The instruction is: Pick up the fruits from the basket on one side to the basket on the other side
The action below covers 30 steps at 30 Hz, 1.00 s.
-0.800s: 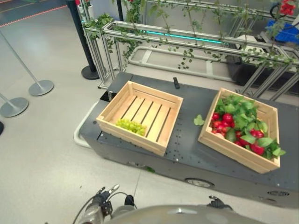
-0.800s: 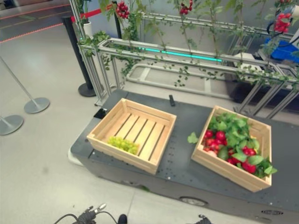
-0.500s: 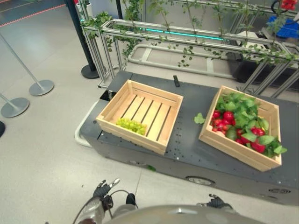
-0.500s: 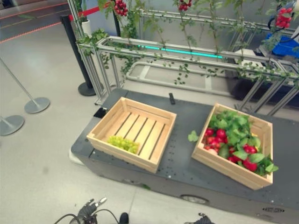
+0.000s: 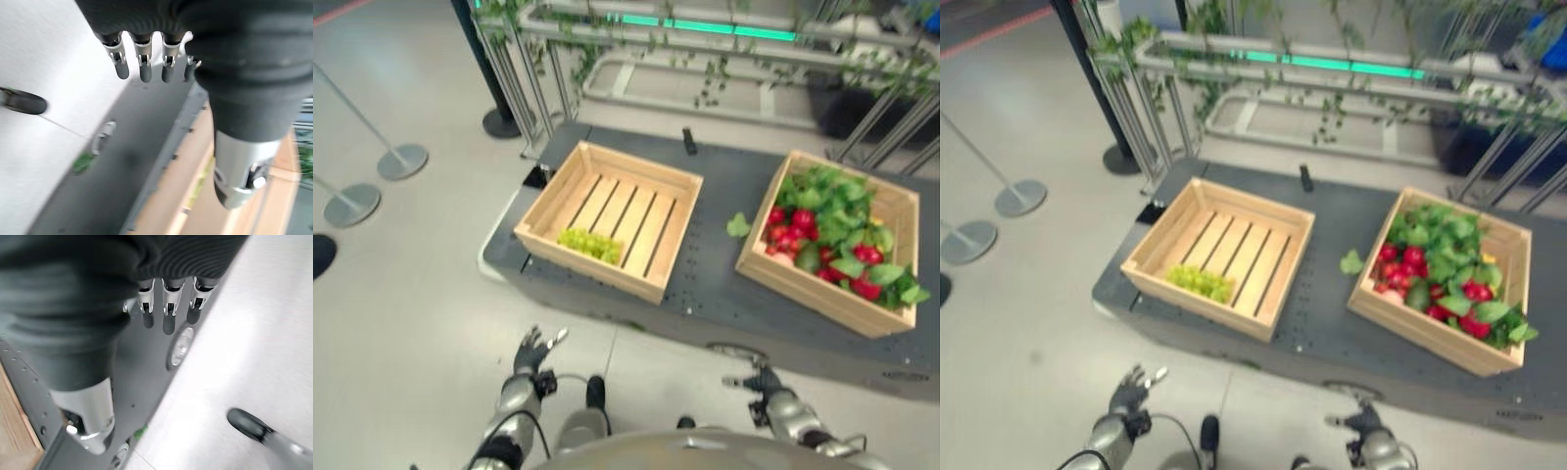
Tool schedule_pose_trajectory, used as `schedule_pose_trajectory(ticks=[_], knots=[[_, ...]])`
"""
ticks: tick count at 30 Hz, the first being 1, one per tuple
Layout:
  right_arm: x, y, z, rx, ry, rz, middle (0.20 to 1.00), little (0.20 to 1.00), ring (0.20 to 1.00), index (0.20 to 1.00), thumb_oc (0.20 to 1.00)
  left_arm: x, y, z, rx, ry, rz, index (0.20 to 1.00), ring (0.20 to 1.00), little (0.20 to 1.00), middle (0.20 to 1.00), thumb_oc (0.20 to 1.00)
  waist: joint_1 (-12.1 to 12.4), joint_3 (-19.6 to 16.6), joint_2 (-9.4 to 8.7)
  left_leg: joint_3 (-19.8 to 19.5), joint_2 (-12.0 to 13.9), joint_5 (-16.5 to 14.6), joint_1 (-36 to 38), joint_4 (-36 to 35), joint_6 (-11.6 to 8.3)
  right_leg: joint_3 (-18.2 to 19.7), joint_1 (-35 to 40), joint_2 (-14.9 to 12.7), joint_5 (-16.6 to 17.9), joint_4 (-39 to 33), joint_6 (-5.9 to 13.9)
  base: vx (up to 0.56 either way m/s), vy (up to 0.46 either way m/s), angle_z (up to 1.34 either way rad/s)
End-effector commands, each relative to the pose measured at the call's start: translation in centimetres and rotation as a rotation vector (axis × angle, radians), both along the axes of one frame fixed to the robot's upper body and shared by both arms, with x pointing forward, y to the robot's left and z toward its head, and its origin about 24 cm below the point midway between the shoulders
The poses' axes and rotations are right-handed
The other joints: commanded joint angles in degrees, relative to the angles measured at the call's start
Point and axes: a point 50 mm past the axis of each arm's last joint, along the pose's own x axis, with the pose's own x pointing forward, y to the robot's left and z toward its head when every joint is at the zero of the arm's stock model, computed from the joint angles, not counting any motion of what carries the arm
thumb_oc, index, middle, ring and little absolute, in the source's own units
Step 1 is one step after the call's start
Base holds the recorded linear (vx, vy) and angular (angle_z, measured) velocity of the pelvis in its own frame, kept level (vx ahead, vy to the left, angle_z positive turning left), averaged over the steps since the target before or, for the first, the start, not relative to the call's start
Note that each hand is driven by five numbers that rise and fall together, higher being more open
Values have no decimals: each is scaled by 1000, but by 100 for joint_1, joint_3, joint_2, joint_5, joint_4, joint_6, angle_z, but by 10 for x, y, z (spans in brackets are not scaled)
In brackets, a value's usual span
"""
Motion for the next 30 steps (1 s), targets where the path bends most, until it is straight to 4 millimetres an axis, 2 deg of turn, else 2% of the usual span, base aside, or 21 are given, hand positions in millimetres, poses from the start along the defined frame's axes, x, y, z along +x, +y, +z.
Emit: schedule_pose_trajectory(ticks=[1,2,3,4,5,6,7,10,11,12,13,15,16,19,20,23,26,27,28,29,30], knots=[[31,-7,26,-31,-160,24,1000,1000,1000,1000,1000,26,-10,22,-15,-130,-21,1000,1000,1000,1000,1000,117,350,-55,-440,-61,-665,-633,2020,-370,43,-347,-281,-167,325,140,-52,-38,4],[33,-6,28,-31,-173,26,1000,1000,1000,1000,1000,26,-13,22,-18,-130,-24,1000,1000,1000,1000,1000,137,434,-22,-521,-128,-498,-755,2162,-410,26,-319,-270,-168,309,132,-21,-7,5],[35,-5,30,-30,-186,26,1000,1000,1000,1000,1000,27,-13,22,-13,-128,-20,1000,1000,1000,1000,1000,150,454,-29,-597,-204,-504,-846,2144,-417,28,-306,-267,-188,289,127,38,32,-1],[40,-2,34,-37,-213,27,1000,1000,1000,1000,1000,27,-16,23,-26,-132,-5,1000,1000,1000,1000,1000,138,408,-11,-597,-106,-539,-873,1715,-367,56,-319,-246,-238,266,150,61,23,0],[40,-2,34,-37,-212,27,1000,1000,1000,1000,1000,27,-16,23,-26,-131,-5,1000,1000,1000,1000,1000,142,407,-15,-591,-105,-529,-858,1691,-369,61,-319,-248,-239,266,149,101,55,-3],[42,-1,35,-41,-224,30,1000,1000,1000,1000,1000,27,-15,23,-18,-132,-1,1000,1000,1000,1000,1000,131,377,18,-558,47,-445,-798,1377,-369,68,-316,-200,-255,261,177,161,125,-10],[42,-1,37,-44,-242,14,1000,1000,1000,1000,1000,26,-17,23,-7,-126,11,1000,1000,1000,1000,1000,117,383,99,-402,516,19,-926,651,-418,87,-265,-163,-303,266,261,164,121,-10],[43,-2,39,-47,-252,9,1000,1000,1000,1000,1000,26,-18,24,-5,-132,12,1000,1000,1000,1000,1000,127,395,116,-253,618,133,-970,323,-432,98,-265,-189,-334,280,296,132,108,10],[51,-10,45,-67,-273,0,1000,1000,1000,1000,1000,23,-15,22,17,-117,16,1000,1000,1000,1000,1000,185,391,144,20,804,344,-1177,-81,-555,129,-139,-229,-409,192,360,126,92,17],[51,-10,45,-67,-273,0,1000,1000,1000,1000,1000,23,-15,22,17,-118,16,1000,1000,1000,1000,1000,187,394,142,24,804,346,-1171,-86,-555,132,-137,-230,-409,192,360,196,229,15],[33,-19,31,-95,-195,-35,1000,1000,1000,1000,1000,23,-18,23,1,-133,24,1000,1000,1000,1000,1000,212,373,210,299,940,473,-1181,-132,-611,116,-22,-262,-461,120,453,108,180,3],[28,-19,28,-94,-179,-34,1000,1000,1000,1000,1000,18,-14,21,-4,-129,56,1000,1000,1000,1000,1000,254,296,245,304,979,432,-1047,-254,-591,188,-11,-248,-472,98,491,112,189,-19],[32,-18,30,-97,-194,-35,1000,1000,1000,1000,1000,19,-10,25,22,-143,64,1000,1000,1000,1000,1000,322,205,258,107,986,610,-1000,-326,-676,299,66,-259,-510,33,544,129,222,-58],[32,-17,32,-80,-214,-56,1000,1000,1000,1000,1000,23,-8,33,48,-179,65,1000,1000,1000,1000,1000,329,153,192,240,959,602,-953,-270,-648,293,122,-425,-511,54,618,147,236,-35],[33,-17,36,-43,-251,-101,1000,1000,1000,1000,1000,29,-6,42,82,-217,47,1000,1000,1000,1000,1000,330,93,79,337,804,521,-889,-228,-552,256,176,-750,-451,188,771,163,269,33],[34,-14,39,21,-299,-161,1000,1000,1000,1000,1000,39,0,59,156,-279,17,1000,1000,1000,1000,1000,309,-1,-86,432,548,271,-891,-82,-341,243,39,-1169,-458,646,948,155,286,19],[39,-9,46,62,-356,-189,1000,1000,1000,1000,1000,50,6,80,237,-355,-19,1000,1000,1000,1000,1000,259,18,-211,416,330,45,-865,-17,-139,404,-318,-1397,-292,1218,1038,61,187,1],[38,-8,47,75,-368,-205,1000,1000,1000,1000,1000,52,7,85,255,-369,-24,1000,1000,1000,1000,1000,242,10,-247,398,219,-42,-841,-1,-53,461,-448,-1481,-186,1406,1056,46,122,6],[38,-8,46,75,-368,-205,1000,1000,1000,1000,1000,52,8,85,255,-369,-24,1000,1000,1000,1000,1000,243,7,-249,400,217,-42,-843,0,-53,463,-453,-1484,-188,1409,1057,67,200,9],[40,-7,51,107,-410,-238,1000,1000,1000,1000,1000,57,9,97,294,-412,-43,1000,1000,1000,1000,1000,159,57,-278,359,-8,-168,-724,-30,108,631,-753,-1663,257,2013,1071,60,226,3],[40,-7,53,121,-425,-252,1000,1000,1000,1000,1000,60,9,102,309,-428,-46,1000,1000,1000,1000,1000,121,118,-259,339,-81,-207,-635,-65,184,762,-928,-1665,451,2466,1005,68,291,15]])
